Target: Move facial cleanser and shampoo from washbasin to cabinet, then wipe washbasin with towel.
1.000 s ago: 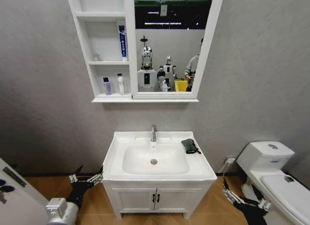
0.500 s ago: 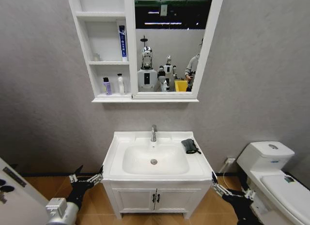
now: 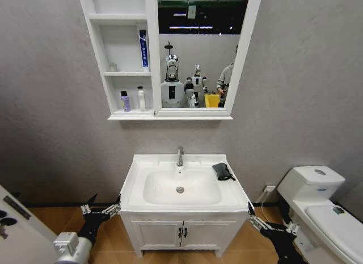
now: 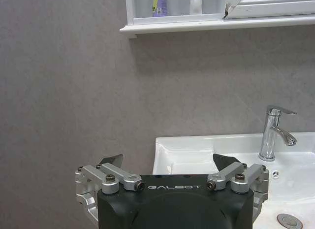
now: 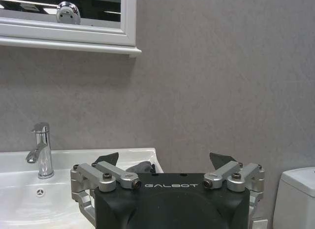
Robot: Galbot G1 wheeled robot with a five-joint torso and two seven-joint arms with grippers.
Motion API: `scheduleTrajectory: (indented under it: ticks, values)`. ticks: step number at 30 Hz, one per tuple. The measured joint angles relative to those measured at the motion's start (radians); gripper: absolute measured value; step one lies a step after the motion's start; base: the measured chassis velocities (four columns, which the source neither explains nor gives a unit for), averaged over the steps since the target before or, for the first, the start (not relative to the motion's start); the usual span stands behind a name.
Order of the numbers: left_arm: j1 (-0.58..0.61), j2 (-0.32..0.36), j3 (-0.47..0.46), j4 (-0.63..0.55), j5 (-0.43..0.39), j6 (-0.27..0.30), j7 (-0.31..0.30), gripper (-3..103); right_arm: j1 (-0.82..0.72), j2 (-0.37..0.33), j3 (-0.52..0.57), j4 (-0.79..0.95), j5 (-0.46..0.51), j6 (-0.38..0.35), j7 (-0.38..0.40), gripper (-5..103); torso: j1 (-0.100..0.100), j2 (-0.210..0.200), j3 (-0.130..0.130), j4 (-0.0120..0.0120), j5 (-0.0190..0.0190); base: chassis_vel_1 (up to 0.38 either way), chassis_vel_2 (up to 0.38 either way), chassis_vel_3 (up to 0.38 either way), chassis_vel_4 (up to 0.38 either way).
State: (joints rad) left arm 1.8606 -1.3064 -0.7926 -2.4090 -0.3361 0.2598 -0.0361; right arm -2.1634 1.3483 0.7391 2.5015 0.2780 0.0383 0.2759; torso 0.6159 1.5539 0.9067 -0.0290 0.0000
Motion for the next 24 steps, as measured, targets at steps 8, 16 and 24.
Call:
scheduleTrajectory:
  ticks: [8, 16, 24]
  values:
    - [0.000, 0.000, 0.000, 0.000, 0.000, 0.000, 0.000, 100, 0.000, 0.000, 0.000, -0.001, 0.001, 0.001, 0.000, 100, 0.000, 0.000, 0.000, 0.0000, 0.0000, 0.110, -0.113, -0.105, 0.101]
    - [0.000, 0.000, 0.000, 0.000, 0.000, 0.000, 0.000, 100, 0.000, 0.000, 0.000, -0.001, 0.001, 0.001, 0.000, 100, 0.000, 0.000, 0.000, 0.0001, 0.0005, 0.225, -0.222, -0.209, 0.209]
    - [0.000, 0.000, 0.000, 0.000, 0.000, 0.000, 0.000, 100, 0.000, 0.000, 0.001, -0.001, 0.001, 0.001, 0.000, 100, 0.000, 0.000, 0.000, 0.0001, -0.0001, 0.302, -0.306, -0.312, 0.310]
